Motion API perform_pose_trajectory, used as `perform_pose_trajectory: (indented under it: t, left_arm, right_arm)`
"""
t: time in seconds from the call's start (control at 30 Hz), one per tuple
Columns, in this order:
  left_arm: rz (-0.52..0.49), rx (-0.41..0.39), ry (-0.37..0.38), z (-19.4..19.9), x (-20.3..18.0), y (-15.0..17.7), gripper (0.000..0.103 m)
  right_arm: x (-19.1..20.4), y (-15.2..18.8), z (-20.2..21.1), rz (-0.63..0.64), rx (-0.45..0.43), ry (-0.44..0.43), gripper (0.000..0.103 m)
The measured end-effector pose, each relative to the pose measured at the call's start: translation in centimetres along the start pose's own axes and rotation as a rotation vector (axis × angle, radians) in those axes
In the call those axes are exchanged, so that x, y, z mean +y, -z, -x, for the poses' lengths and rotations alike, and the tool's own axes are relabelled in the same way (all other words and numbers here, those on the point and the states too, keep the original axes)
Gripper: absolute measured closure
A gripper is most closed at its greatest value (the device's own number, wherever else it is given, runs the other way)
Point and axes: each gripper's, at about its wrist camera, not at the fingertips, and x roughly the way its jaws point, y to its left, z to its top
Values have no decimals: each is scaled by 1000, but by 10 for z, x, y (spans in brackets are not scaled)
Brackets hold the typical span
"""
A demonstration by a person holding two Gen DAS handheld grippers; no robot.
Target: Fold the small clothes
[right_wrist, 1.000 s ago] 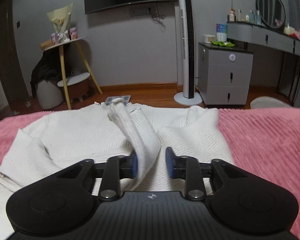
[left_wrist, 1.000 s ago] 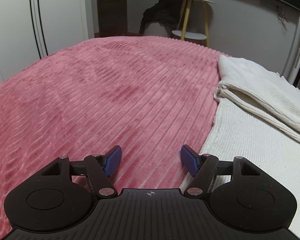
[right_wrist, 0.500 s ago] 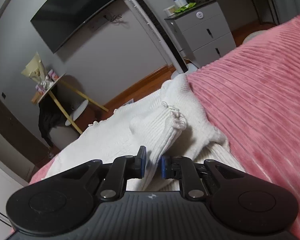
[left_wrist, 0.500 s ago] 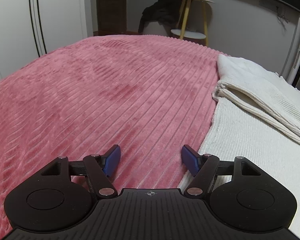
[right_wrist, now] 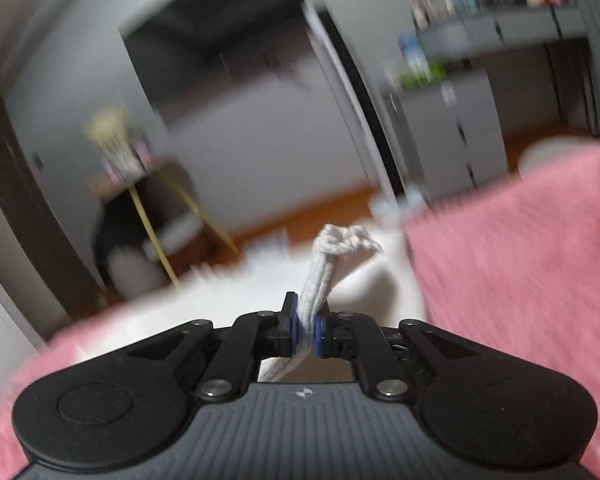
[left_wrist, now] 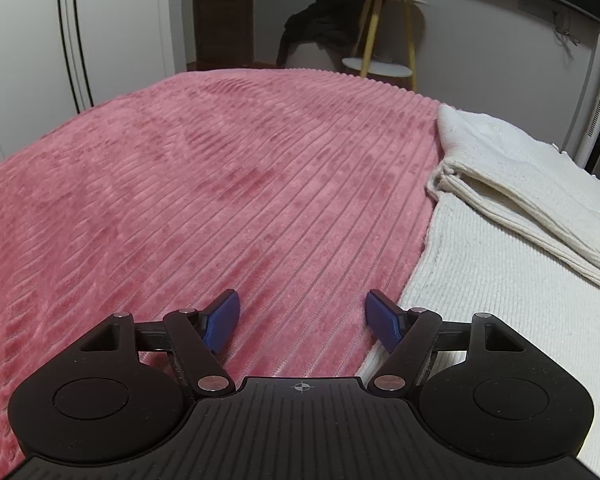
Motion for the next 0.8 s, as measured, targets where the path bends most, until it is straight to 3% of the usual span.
perform_pose_trajectory:
  t: [0.2,0.4,0.6,0.67,0.73,0.8]
  left_arm:
    - [-4,-2,0,0,0,0,27]
    - [-6,-4,4,1,1,0,27]
    - [-45,-8,11,0,-3,3,24]
    - [-53,-6,22,1,-3,4,22]
    - [-52,-2,35,3,-3,5,21]
    - [-62,-4,42,6,-4,6,21]
  right_arm:
    - [-15,2,4,-120,0,-62,91]
    - [5,1,11,55,-6,-22,97]
    - [14,5,-4,211,52,89,97]
    - [21,-1,2,241,65,108,94]
    - [19,-6,17,177,94,102,83]
    - [15,-7,37,134,116,103,80]
